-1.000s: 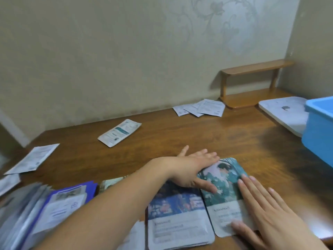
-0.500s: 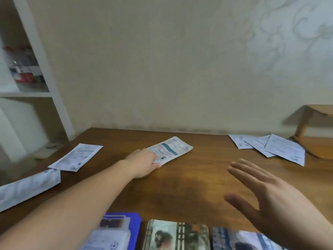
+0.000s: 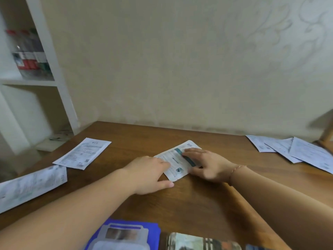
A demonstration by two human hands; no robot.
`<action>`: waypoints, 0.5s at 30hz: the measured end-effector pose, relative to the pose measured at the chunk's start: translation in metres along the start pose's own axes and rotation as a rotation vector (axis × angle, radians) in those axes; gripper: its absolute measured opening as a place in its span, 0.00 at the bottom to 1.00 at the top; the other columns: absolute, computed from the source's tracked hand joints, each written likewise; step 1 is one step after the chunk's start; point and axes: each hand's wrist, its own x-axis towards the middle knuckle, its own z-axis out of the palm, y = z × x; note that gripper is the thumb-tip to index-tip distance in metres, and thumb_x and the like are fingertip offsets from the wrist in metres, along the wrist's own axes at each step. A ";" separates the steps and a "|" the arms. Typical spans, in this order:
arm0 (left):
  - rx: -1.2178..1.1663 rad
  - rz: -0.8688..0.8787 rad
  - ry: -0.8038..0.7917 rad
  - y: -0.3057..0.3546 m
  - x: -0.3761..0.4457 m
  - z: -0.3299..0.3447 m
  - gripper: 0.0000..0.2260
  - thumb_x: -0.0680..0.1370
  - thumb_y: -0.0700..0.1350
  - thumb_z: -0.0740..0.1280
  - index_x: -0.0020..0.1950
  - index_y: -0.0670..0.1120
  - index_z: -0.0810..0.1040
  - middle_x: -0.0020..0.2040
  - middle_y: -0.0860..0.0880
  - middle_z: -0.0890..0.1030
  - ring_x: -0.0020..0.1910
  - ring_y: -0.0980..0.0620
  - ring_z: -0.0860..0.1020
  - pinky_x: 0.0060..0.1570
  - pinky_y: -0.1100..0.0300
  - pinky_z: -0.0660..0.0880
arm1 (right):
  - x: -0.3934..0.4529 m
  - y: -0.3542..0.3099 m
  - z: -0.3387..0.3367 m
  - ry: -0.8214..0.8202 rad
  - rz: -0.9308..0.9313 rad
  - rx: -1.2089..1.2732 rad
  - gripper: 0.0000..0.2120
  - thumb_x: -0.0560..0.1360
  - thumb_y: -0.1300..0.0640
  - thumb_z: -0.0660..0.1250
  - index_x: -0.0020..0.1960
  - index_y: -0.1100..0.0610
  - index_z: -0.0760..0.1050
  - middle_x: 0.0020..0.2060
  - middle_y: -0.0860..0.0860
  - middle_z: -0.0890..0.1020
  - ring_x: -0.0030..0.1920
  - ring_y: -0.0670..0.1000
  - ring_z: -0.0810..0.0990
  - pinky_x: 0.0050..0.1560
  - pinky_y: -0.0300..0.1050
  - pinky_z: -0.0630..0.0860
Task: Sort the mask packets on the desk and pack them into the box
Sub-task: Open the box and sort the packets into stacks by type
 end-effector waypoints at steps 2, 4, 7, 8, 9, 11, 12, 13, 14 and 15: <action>0.203 0.072 0.038 -0.002 0.003 -0.002 0.27 0.81 0.65 0.51 0.74 0.52 0.63 0.69 0.49 0.74 0.61 0.46 0.76 0.52 0.52 0.75 | -0.002 -0.002 0.006 -0.006 -0.031 0.004 0.34 0.75 0.36 0.60 0.77 0.46 0.56 0.78 0.46 0.56 0.77 0.48 0.52 0.77 0.49 0.50; 0.416 0.192 0.076 0.002 0.009 -0.004 0.23 0.83 0.59 0.48 0.70 0.48 0.67 0.62 0.46 0.79 0.54 0.45 0.79 0.43 0.53 0.72 | -0.005 -0.004 0.011 -0.013 -0.042 -0.003 0.37 0.75 0.33 0.59 0.78 0.46 0.54 0.78 0.46 0.53 0.78 0.48 0.49 0.77 0.49 0.46; 0.568 0.291 0.016 0.018 0.014 -0.007 0.17 0.85 0.49 0.49 0.63 0.44 0.72 0.58 0.43 0.81 0.51 0.42 0.80 0.40 0.53 0.69 | -0.011 -0.003 0.014 -0.003 -0.029 0.015 0.38 0.75 0.32 0.59 0.78 0.46 0.53 0.79 0.47 0.53 0.78 0.48 0.47 0.77 0.50 0.45; 0.614 0.312 0.004 0.023 0.014 -0.011 0.16 0.85 0.48 0.49 0.62 0.44 0.73 0.57 0.43 0.81 0.51 0.41 0.80 0.40 0.53 0.68 | -0.014 -0.003 0.013 0.000 -0.019 0.013 0.37 0.75 0.33 0.59 0.78 0.46 0.53 0.78 0.47 0.53 0.78 0.49 0.47 0.77 0.50 0.45; 0.640 0.320 0.014 0.026 0.013 -0.012 0.15 0.85 0.47 0.49 0.60 0.44 0.73 0.56 0.43 0.81 0.50 0.41 0.80 0.40 0.53 0.68 | -0.017 -0.003 0.012 0.002 -0.017 0.005 0.37 0.75 0.33 0.59 0.78 0.46 0.53 0.78 0.48 0.54 0.78 0.49 0.48 0.77 0.50 0.45; 0.576 0.352 0.162 0.029 0.009 -0.016 0.15 0.84 0.47 0.49 0.54 0.45 0.75 0.49 0.44 0.83 0.44 0.42 0.81 0.36 0.54 0.67 | -0.021 -0.001 0.015 0.010 -0.047 -0.026 0.33 0.78 0.36 0.57 0.78 0.44 0.53 0.78 0.48 0.55 0.78 0.49 0.50 0.77 0.51 0.48; 0.523 0.404 0.315 0.028 0.008 -0.019 0.15 0.82 0.47 0.51 0.48 0.46 0.76 0.42 0.46 0.83 0.36 0.43 0.81 0.32 0.56 0.67 | -0.023 0.000 0.017 0.033 -0.076 -0.026 0.29 0.79 0.40 0.57 0.78 0.44 0.54 0.78 0.47 0.57 0.78 0.49 0.52 0.77 0.51 0.51; 0.474 0.446 0.457 0.027 0.008 -0.019 0.14 0.80 0.47 0.53 0.41 0.47 0.75 0.33 0.47 0.81 0.28 0.45 0.78 0.26 0.58 0.67 | -0.025 0.002 0.019 0.057 -0.102 -0.013 0.26 0.81 0.46 0.58 0.77 0.43 0.57 0.77 0.47 0.59 0.77 0.49 0.55 0.76 0.52 0.55; 0.393 0.484 0.601 0.025 0.008 -0.018 0.14 0.79 0.48 0.56 0.36 0.48 0.75 0.28 0.49 0.78 0.23 0.47 0.76 0.22 0.59 0.68 | -0.029 0.004 0.020 0.075 -0.116 0.009 0.25 0.81 0.54 0.59 0.76 0.42 0.59 0.77 0.46 0.61 0.76 0.49 0.58 0.74 0.53 0.60; 0.283 0.496 0.688 0.025 0.007 -0.015 0.14 0.78 0.50 0.58 0.35 0.49 0.76 0.27 0.51 0.78 0.23 0.47 0.75 0.21 0.58 0.70 | -0.031 0.006 0.021 0.087 -0.122 0.036 0.28 0.79 0.60 0.58 0.75 0.41 0.61 0.76 0.45 0.63 0.75 0.49 0.61 0.73 0.53 0.63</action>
